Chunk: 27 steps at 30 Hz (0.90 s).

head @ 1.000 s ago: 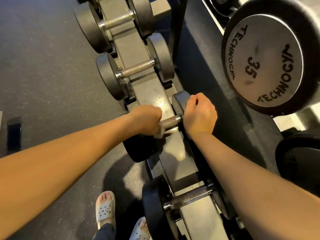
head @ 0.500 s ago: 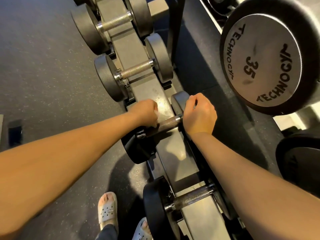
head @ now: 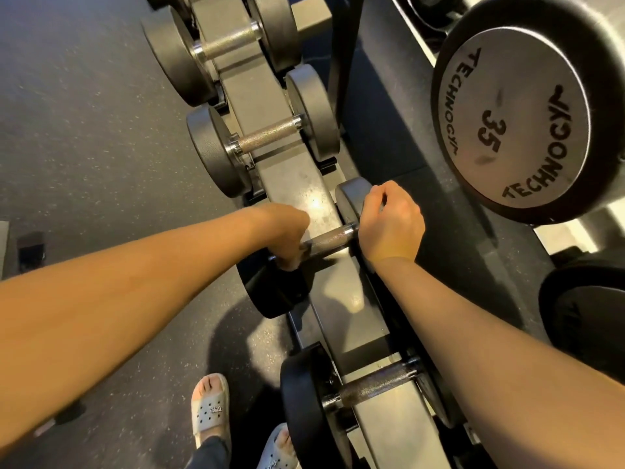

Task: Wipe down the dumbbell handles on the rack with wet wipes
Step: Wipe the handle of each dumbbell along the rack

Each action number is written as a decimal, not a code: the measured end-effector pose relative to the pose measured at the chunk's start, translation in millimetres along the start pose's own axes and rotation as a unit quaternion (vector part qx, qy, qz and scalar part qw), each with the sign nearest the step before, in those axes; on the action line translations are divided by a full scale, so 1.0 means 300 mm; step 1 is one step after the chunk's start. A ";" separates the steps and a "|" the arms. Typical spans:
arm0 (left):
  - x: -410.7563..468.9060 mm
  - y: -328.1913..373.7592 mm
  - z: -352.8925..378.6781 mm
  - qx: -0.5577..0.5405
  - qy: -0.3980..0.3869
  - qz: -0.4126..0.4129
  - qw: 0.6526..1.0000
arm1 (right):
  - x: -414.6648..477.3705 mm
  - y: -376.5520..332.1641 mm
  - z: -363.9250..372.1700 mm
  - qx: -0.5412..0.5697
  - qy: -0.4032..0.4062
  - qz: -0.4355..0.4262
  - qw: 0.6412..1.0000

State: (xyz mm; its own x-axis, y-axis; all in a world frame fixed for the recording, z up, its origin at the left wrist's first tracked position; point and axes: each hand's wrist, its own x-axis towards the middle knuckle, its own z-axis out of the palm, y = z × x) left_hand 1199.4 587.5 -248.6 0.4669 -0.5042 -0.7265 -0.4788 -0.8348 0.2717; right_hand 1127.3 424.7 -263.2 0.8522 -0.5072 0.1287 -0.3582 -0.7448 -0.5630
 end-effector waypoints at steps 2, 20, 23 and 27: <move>-0.001 -0.018 -0.021 0.015 -0.045 -0.010 0.999 | 0.001 0.000 -0.002 0.003 -0.004 0.005 1.000; 0.002 0.096 0.112 0.066 0.251 0.053 0.964 | -0.001 0.005 0.001 0.027 0.004 -0.008 1.000; 0.039 0.141 0.166 0.039 0.423 0.139 0.894 | 0.001 0.001 0.002 0.018 0.011 -0.007 1.000; 0.050 0.154 0.206 0.129 0.392 0.072 0.908 | -0.001 -0.002 -0.005 0.024 -0.005 -0.004 1.000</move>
State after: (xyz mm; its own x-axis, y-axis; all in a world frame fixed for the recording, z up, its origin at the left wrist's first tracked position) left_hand 1138.4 555.0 -286.1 0.7231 -0.6907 0.0057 -0.6878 -0.7193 0.0972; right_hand 1126.8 424.6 -261.7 0.8585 -0.4973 0.1255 -0.3336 -0.7272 -0.6000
